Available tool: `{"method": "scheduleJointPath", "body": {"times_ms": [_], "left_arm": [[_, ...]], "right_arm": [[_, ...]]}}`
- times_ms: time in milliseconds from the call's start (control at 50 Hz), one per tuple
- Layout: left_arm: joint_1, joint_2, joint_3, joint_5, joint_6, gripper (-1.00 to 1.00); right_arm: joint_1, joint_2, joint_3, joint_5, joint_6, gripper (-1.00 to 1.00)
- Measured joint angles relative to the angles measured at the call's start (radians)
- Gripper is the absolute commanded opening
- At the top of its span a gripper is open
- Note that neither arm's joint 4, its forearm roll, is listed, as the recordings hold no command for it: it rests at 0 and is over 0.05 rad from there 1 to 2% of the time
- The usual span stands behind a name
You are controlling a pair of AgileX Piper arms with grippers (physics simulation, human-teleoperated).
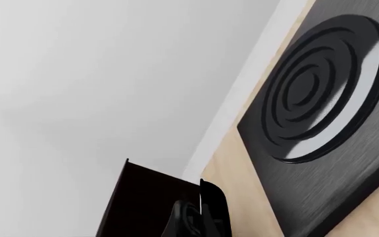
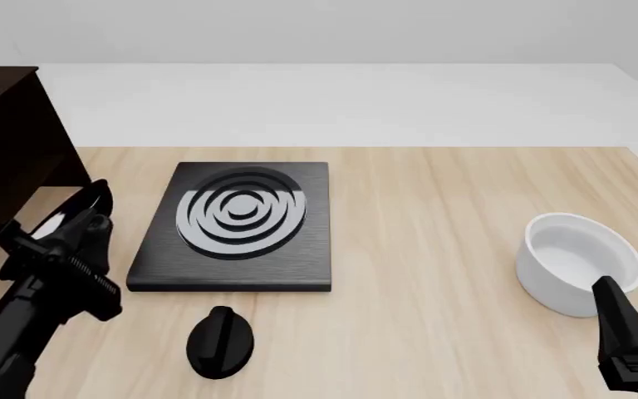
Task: Put the frying pan under the cabinet shelf.
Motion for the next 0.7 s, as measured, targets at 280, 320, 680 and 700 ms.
{"method": "scheduleJointPath", "body": {"times_ms": [280, 320, 680, 700], "left_arm": [[0.014, 0.055, -0.035, -0.002, -0.007, -1.00], [0.016, 0.064, -0.042, -0.003, -0.008, -1.00], [0.028, 0.120, -0.095, -0.007, -0.035, -1.00], [0.028, 0.123, -0.098, -0.007, -0.037, -1.00]], "right_arm": [[0.000, 0.000, 0.000, 0.000, 0.000, 1.00], [0.000, 0.000, 0.000, 0.000, 0.000, 1.00], [0.000, 0.000, 0.000, 0.000, 0.000, 1.00], [0.000, 0.000, 0.000, 0.000, 0.000, 1.00]]}}
